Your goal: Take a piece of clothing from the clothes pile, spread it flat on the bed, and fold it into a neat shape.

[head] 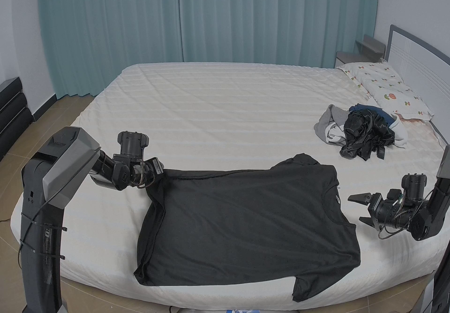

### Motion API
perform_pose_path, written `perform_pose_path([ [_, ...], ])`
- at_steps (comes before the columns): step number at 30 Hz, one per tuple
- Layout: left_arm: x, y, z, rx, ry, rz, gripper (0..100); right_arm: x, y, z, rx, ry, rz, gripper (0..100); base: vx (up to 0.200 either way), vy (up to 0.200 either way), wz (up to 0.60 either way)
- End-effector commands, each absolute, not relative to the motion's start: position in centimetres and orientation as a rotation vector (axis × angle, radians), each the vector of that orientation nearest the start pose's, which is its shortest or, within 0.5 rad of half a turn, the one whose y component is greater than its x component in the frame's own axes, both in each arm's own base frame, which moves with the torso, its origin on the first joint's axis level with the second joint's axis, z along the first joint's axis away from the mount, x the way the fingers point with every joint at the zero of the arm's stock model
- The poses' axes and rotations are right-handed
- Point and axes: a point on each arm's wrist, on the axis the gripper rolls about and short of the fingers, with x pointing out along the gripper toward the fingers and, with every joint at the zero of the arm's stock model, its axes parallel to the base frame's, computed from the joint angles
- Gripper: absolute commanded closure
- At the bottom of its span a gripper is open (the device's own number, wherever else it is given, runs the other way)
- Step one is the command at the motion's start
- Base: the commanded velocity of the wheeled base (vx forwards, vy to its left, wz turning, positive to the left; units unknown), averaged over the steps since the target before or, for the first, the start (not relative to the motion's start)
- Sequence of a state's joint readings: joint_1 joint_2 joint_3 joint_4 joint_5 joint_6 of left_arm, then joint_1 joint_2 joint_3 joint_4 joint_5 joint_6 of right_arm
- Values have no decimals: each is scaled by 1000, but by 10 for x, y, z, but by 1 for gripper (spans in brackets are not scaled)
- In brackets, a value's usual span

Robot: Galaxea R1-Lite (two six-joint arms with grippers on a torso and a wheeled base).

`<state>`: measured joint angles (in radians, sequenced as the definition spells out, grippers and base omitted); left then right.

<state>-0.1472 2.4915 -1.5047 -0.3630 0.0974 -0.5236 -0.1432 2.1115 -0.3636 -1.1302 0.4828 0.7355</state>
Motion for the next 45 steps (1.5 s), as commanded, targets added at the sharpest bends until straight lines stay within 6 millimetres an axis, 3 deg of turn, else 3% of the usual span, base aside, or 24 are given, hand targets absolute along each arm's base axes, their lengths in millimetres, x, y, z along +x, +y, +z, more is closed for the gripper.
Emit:
perform_pose_path([
  [1, 488, -51, 27, -502, 567, 144, 0, 278, -30, 13, 899, 694, 96, 0, 0, 0, 0],
  [6, 486, -40, 27, -526, 585, 138, 0, 278, -30, 13, 900, 695, 96, 0, 0, 0, 0],
  [15, 458, -38, 22, -562, 715, 7, 0, 278, -31, 13, 901, 694, 94, 0, 0, 0, 0],
  [26, 458, -41, 11, -562, 747, 7, 0, 278, -31, 12, 901, 694, 94, 0, 0, 0, 0],
  [27, 458, -41, 11, -562, 747, 7, 100, 278, -31, 12, 901, 694, 94, 0, 0, 0, 0],
  [35, 466, -38, 13, -570, 714, 20, 100, 279, -31, 12, 901, 694, 94, 0, 0, 0, 0],
  [41, 485, -26, 26, -684, 637, 62, 100, 279, -31, 12, 903, 696, 93, 0, 0, 0, 0],
  [45, 492, -19, 22, -700, 644, 92, 100, 279, -31, 12, 903, 696, 93, 0, 0, 0, 0],
])
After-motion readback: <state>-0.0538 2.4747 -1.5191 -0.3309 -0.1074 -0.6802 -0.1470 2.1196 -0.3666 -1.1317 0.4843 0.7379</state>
